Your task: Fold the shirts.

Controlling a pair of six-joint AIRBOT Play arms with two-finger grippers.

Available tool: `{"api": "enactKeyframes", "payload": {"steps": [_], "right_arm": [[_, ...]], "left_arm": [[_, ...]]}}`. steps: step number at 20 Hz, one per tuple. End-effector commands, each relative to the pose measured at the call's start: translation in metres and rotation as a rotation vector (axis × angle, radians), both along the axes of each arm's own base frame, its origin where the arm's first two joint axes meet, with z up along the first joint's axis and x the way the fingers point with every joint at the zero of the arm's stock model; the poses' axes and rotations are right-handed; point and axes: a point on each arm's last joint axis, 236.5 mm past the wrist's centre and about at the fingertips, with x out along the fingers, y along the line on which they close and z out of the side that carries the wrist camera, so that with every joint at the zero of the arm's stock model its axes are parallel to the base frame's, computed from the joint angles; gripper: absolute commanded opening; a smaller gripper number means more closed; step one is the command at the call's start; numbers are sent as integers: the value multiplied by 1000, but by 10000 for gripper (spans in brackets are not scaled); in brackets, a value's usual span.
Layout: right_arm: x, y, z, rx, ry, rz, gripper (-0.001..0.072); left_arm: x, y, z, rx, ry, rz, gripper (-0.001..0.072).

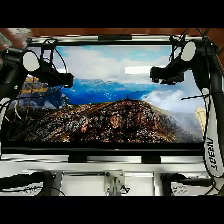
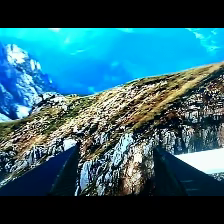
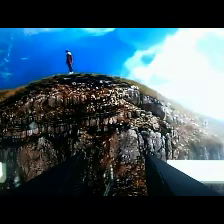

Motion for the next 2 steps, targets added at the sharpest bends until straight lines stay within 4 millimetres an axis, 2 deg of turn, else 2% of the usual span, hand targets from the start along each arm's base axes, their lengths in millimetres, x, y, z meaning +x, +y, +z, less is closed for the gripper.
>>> {"api": "enactKeyframes", "payload": {"steps": [1,2], "right_arm": [[1,0,0,-1,-3,1,503],[1,0,0,-1,-3,1,503]], "left_arm": [[0,0,0,0,0,0,535],[0,0,0,0,0,0,535]]}}
